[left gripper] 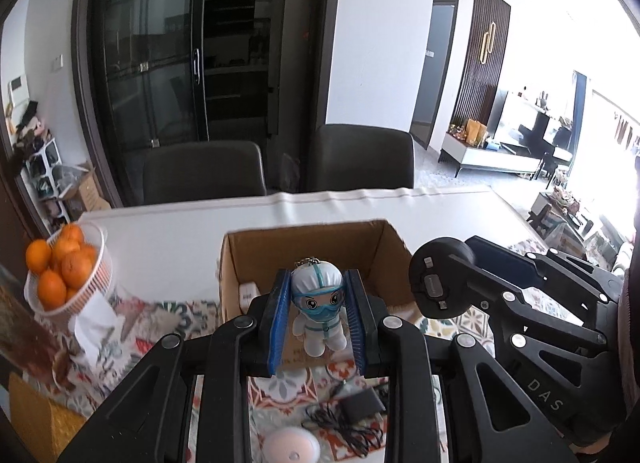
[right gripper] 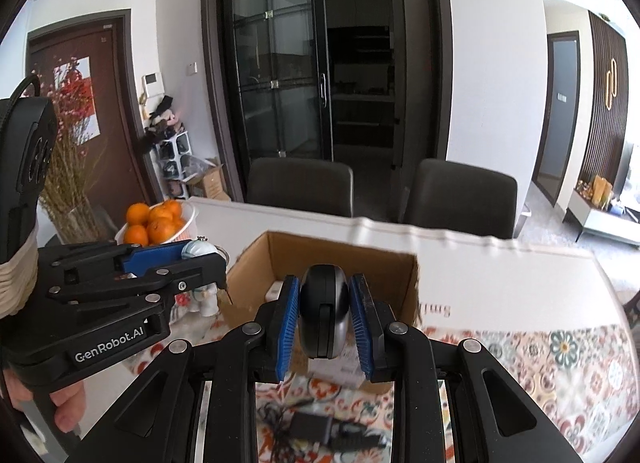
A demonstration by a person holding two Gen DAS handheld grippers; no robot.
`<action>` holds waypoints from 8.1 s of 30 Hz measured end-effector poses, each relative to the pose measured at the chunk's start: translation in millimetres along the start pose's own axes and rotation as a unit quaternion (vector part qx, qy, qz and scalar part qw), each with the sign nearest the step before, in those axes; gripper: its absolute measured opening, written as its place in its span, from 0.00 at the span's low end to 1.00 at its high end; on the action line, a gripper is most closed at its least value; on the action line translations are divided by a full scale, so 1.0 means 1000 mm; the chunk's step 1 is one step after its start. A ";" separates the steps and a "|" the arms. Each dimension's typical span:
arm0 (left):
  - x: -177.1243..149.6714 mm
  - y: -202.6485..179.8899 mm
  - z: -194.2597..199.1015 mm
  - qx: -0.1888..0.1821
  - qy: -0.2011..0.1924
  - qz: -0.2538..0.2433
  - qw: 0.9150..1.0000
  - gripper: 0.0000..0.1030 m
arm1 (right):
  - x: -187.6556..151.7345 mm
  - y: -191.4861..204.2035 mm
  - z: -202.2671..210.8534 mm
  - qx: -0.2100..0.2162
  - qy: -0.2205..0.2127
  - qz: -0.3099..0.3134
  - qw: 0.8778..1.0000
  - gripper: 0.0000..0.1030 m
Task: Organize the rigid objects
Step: 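Carry the astronaut figure and black puck in both grippers over the box, then open both grippers to drop the figure and puck into the box, then lift both open grippers away from the box, then move both grippers toward the pink round lamp and white charger, then grasp the white rectangular charger with the right gripper, then grasp the pink round lamp with the left gripper while the right gripper holds the charger, then carry the pink lamp and white charger in both grippers over the box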
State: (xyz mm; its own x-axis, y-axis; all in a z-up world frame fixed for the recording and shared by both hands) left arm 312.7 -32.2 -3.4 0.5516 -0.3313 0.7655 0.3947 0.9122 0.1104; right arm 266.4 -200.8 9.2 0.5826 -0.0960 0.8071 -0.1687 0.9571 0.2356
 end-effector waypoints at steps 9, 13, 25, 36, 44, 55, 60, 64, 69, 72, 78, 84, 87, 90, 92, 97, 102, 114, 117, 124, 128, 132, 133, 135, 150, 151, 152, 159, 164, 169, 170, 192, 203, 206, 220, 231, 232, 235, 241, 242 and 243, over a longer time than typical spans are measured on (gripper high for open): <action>0.023 0.007 -0.034 -0.001 0.013 -0.021 1.000 0.26 | 0.023 -0.003 -0.027 -0.008 -0.001 0.014 1.000 0.26; 0.028 0.007 -0.054 -0.006 0.028 -0.029 0.999 0.26 | 0.026 -0.006 -0.044 -0.010 0.013 0.014 1.000 0.26; 0.008 0.013 -0.115 -0.019 0.099 -0.018 0.995 0.26 | 0.012 -0.030 -0.104 -0.020 0.084 -0.011 0.996 0.26; -0.023 0.014 -0.146 -0.035 0.158 -0.008 0.987 0.26 | -0.017 -0.048 -0.141 -0.030 0.131 -0.023 0.991 0.27; -0.025 0.016 -0.137 -0.014 0.155 -0.007 0.988 0.35 | -0.015 -0.052 -0.132 -0.061 0.122 -0.029 0.990 0.45; -0.025 0.010 -0.078 0.060 0.102 -0.015 0.993 0.74 | -0.015 -0.059 -0.078 -0.112 0.072 -0.047 0.990 0.65; -0.023 0.006 -0.049 0.099 0.068 -0.013 0.993 0.95 | -0.015 -0.060 -0.052 -0.125 0.048 -0.056 0.989 0.75; -0.023 0.001 -0.032 0.125 0.055 -0.018 0.990 1.00 | -0.018 -0.061 -0.031 -0.137 0.034 -0.060 0.988 0.80; -0.031 -0.007 -0.020 0.133 0.049 -0.019 0.990 1.00 | -0.025 -0.061 -0.011 -0.140 0.023 -0.063 0.988 0.85; -0.040 -0.012 -0.014 0.133 0.048 -0.017 0.990 1.00 | -0.031 -0.061 -0.003 -0.141 0.022 -0.065 0.988 0.87; -0.061 -0.023 -0.002 0.141 0.051 -0.016 0.989 1.00 | -0.050 -0.064 0.009 -0.141 0.027 -0.076 0.987 0.87; -0.080 -0.032 0.004 0.137 0.064 -0.009 0.988 1.00 | -0.071 -0.068 0.014 -0.141 0.039 -0.080 0.986 0.87; -0.091 -0.038 0.005 0.133 0.072 -0.009 0.988 1.00 | -0.082 -0.070 0.016 -0.142 0.048 -0.084 0.985 0.87; -0.100 -0.042 0.004 0.127 0.080 -0.006 0.989 1.00 | -0.093 -0.072 0.016 -0.141 0.059 -0.088 0.984 0.87; -0.106 -0.044 0.003 0.126 0.086 -0.002 0.988 1.00 | -0.101 -0.074 0.015 -0.140 0.068 -0.091 0.984 0.87; -0.124 -0.047 0.002 0.122 0.101 0.002 0.987 1.00 | -0.118 -0.076 0.015 -0.140 0.086 -0.094 0.982 0.87; -0.141 -0.053 -0.003 0.116 0.118 0.003 0.986 1.00 | -0.141 -0.078 0.010 -0.137 0.115 -0.099 0.979 0.87; -0.179 -0.067 -0.024 0.096 0.166 0.006 0.981 1.00 | -0.184 -0.091 -0.003 -0.138 0.170 -0.114 0.969 0.87; -0.189 -0.070 -0.031 0.089 0.180 0.012 0.980 1.00 | -0.194 -0.095 -0.010 -0.138 0.185 -0.118 0.966 0.87; -0.207 -0.072 -0.046 0.085 0.210 0.017 0.974 1.00 | -0.215 -0.103 -0.030 -0.134 0.220 -0.132 0.957 0.87; -0.214 -0.071 -0.054 0.092 0.223 0.017 0.970 1.00 | -0.225 -0.108 -0.040 -0.146 0.234 -0.131 0.952 0.87; -0.219 -0.071 -0.061 0.095 0.233 0.020 0.968 1.00 | -0.231 -0.114 -0.048 -0.155 0.244 -0.134 0.948 0.87; -0.220 -0.071 -0.063 0.096 0.236 0.020 0.967 1.00 | -0.233 -0.115 -0.051 -0.154 0.246 -0.136 0.947 0.87; -0.222 -0.071 -0.065 0.097 0.238 0.020 0.966 0.99 | -0.235 -0.117 -0.054 -0.158 0.247 -0.137 0.946 0.87; -0.229 -0.067 -0.071 0.102 0.249 0.026 0.963 0.99 | -0.242 -0.121 -0.069 -0.171 0.251 -0.122 0.945 0.78; -0.229 -0.066 -0.070 0.101 0.247 0.026 0.963 0.99 | -0.242 -0.120 -0.069 -0.170 0.251 -0.121 0.945 0.78; -0.229 -0.066 -0.070 0.099 0.246 0.027 0.964 0.99 | -0.242 -0.118 -0.068 -0.169 0.250 -0.121 0.946 0.78; -0.229 -0.061 -0.059 0.079 0.236 0.045 0.967 0.99 | -0.230 -0.105 -0.053 -0.161 0.226 -0.116 0.954 0.78; -0.227 -0.053 -0.049 0.063 0.225 0.058 0.971 0.99 | -0.215 -0.089 -0.039 -0.153 0.203 -0.114 0.961 0.78; -0.226 -0.041 -0.046 0.050 0.215 0.065 0.973 0.99 | -0.202 -0.070 -0.029 -0.153 0.174 -0.107 0.967 0.78; -0.226 -0.038 -0.048 0.050 0.218 0.066 0.972 0.99 | -0.200 -0.067 -0.029 -0.151 0.171 -0.106 0.968 0.78; -0.237 -0.036 -0.116 0.033 0.257 0.037 0.965 0.74 | -0.200 -0.070 -0.060 -0.187 0.160 -0.100 0.964 0.78; -0.241 -0.032 -0.105 0.030 0.244 0.048 0.968 0.72 | -0.201 -0.065 -0.058 -0.184 0.160 -0.098 0.965 0.78; -0.237 -0.031 -0.095 0.034 0.236 0.048 0.970 0.72 | -0.198 -0.063 -0.054 -0.180 0.156 -0.099 0.966 0.78; -0.193 -0.023 -0.046 0.050 0.180 0.047 0.981 0.72 | -0.168 -0.052 -0.023 -0.162 0.125 -0.098 0.974 0.78; -0.153 -0.013 -0.010 0.068 0.124 0.036 0.989 0.72 | -0.132 -0.035 0.000 -0.142 0.086 -0.090 0.982 0.78; -0.150 -0.012 -0.007 0.070 0.120 0.036 0.990 0.72 | -0.129 -0.034 0.001 -0.141 0.083 -0.089 0.983 0.78; -0.140 -0.009 0.000 0.072 0.105 0.035 0.991 0.72 | -0.119 -0.030 0.005 -0.136 0.073 -0.088 0.984 0.78; -0.120 -0.004 0.010 0.076 0.081 0.031 0.993 0.72 | -0.100 -0.023 0.013 -0.126 0.051 -0.084 0.987 0.78; -0.116 -0.002 0.012 0.077 0.077 0.031 0.994 0.72 | -0.096 -0.021 0.014 -0.125 0.047 -0.083 0.988 0.78; -0.113 -0.001 0.013 0.078 0.074 0.030 0.994 0.72 | -0.092 -0.020 0.015 -0.123 0.043 -0.082 0.988 0.78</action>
State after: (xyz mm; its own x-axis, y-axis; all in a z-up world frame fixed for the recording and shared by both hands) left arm 240.3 7.2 -82.1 0.6777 -0.2957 0.6733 0.2449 0.9541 0.1725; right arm 204.0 -215.0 -61.1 0.6536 -0.2425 0.7169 0.1262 0.9689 0.2127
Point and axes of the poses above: each gripper's, at about its wrist camera, not at the fingertips, and z roughly against the way its jaws point, y to its left, x to its top, the point moved 4 cm from there along -z, roughly the way its jaws point, and after that the axes turned 14 degrees about -z, right-handed, at the moved point
